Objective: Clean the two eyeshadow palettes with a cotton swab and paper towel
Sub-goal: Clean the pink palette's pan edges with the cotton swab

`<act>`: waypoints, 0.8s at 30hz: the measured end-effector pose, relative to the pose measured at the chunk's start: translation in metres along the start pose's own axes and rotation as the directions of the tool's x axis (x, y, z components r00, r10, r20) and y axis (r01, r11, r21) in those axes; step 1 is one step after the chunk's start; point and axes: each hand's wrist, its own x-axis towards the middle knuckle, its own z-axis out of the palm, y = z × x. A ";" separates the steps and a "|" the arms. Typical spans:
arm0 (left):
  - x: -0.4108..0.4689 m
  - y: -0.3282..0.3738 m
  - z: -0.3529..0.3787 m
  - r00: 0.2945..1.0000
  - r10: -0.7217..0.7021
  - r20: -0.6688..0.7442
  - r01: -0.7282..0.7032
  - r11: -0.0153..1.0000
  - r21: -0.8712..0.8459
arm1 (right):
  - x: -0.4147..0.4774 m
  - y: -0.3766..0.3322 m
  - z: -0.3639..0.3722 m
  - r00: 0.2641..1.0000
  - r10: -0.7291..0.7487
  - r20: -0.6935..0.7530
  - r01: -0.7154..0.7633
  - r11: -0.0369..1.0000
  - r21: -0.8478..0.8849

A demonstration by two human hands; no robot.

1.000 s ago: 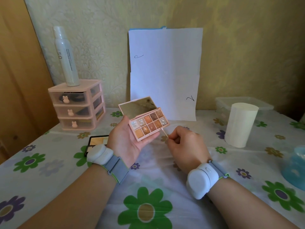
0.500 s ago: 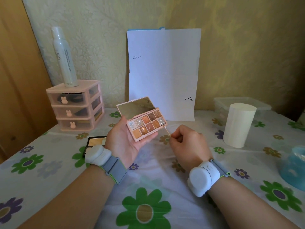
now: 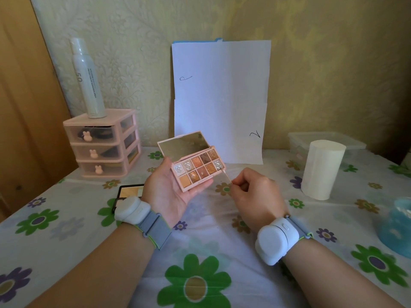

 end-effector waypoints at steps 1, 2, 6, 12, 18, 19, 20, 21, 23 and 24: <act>0.000 0.000 0.000 1.000 0.002 0.003 -0.002 1.000 -0.005 | -0.001 -0.001 0.001 1.000 -0.016 0.010 0.016 1.000 0.003; 0.000 0.000 0.000 1.000 0.001 0.004 -0.001 1.000 -0.012 | -0.002 -0.002 0.001 1.000 -0.024 0.015 0.024 1.000 0.002; 0.001 -0.001 -0.001 1.000 -0.001 0.019 0.001 1.000 -0.019 | 0.001 0.000 0.000 1.000 0.015 -0.001 -0.015 1.000 -0.009; 0.002 -0.001 -0.002 1.000 0.003 0.020 -0.003 1.000 -0.023 | -0.001 0.000 0.001 0.999 0.014 0.028 -0.014 1.000 0.003; 0.001 0.000 -0.001 1.000 -0.008 0.012 0.008 1.000 -0.012 | 0.002 0.004 -0.002 0.999 0.038 0.000 -0.038 0.999 -0.018; 0.001 0.000 -0.001 1.000 -0.008 0.010 0.008 1.000 -0.009 | 0.002 0.004 -0.002 0.999 0.039 -0.002 -0.039 0.999 -0.020; 0.000 0.001 -0.001 1.000 -0.010 0.010 0.010 1.000 -0.009 | 0.002 0.003 -0.003 0.999 0.033 0.005 -0.033 0.999 -0.016; 0.000 0.001 -0.001 1.000 -0.012 0.008 0.012 1.000 -0.009 | 0.000 0.002 -0.002 1.000 0.022 0.019 -0.022 1.000 -0.007; 0.000 0.001 0.000 1.000 -0.018 0.006 0.018 1.000 -0.018 | -0.002 -0.002 0.000 0.999 -0.004 0.046 0.004 1.000 0.004; 0.000 0.002 0.001 1.000 -0.020 0.006 0.020 1.000 -0.021 | -0.003 -0.003 0.001 0.999 -0.009 0.050 0.009 1.000 0.001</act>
